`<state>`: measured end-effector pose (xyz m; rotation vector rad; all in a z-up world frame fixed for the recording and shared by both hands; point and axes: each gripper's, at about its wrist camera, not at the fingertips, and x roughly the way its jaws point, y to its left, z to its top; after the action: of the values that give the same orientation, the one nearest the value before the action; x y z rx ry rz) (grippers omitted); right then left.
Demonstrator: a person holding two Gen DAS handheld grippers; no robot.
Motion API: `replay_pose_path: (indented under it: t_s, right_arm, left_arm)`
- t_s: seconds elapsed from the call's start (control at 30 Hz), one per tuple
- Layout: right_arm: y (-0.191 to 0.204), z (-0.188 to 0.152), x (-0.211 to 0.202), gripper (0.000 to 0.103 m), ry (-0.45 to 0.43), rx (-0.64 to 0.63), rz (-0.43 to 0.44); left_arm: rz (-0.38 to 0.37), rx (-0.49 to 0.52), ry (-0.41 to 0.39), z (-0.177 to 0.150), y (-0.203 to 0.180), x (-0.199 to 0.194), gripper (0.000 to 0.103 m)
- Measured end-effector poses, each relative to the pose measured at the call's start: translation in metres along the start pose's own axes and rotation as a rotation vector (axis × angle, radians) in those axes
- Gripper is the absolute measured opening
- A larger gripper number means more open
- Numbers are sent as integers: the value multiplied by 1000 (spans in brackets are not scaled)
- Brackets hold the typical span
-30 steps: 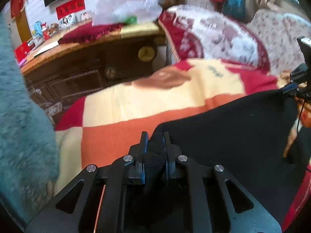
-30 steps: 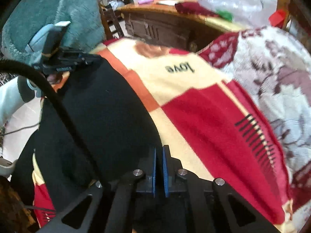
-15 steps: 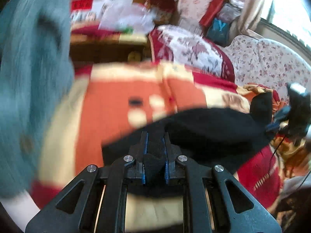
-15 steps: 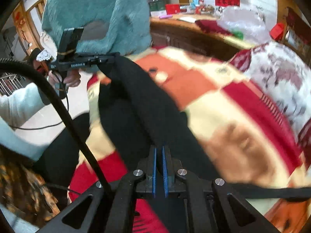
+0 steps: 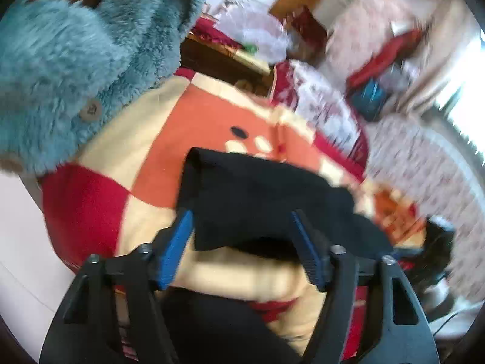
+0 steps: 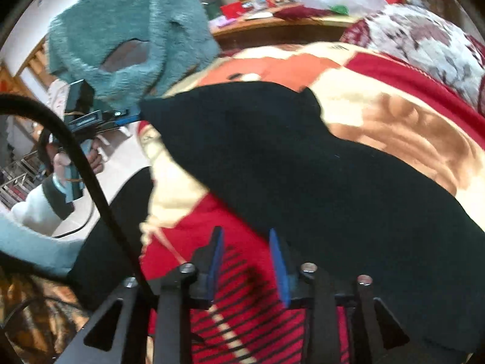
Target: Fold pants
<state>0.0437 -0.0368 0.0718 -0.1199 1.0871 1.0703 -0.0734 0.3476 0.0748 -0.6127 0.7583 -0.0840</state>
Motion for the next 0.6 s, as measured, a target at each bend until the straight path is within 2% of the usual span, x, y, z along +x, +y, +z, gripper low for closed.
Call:
replay_pose_path:
  t_s: [0.1, 0.17, 0.3, 0.4, 0.5, 0.6]
  right_arm:
    - [14, 20, 4, 36, -30, -19, 33]
    - [23, 40, 12, 37, -52, -32, 61]
    - [32, 86, 34, 39, -86, -31, 102]
    - [38, 127, 55, 47, -71, -62, 103]
    - [45, 164, 81, 47, -39, -99, 111]
    - [55, 193, 114, 47, 9, -165, 95]
  left_arm:
    - [-57, -161, -19, -6, 6, -2, 76]
    - [-61, -215, -6, -13, 3, 1, 77]
    - [-8, -212, 6, -21, -9, 9, 77]
    - [35, -253, -15, -20, -12, 16, 77]
    - [91, -350, -24, -17, -4, 28, 77]
    - [105, -459, 12, -20, 8, 42, 77]
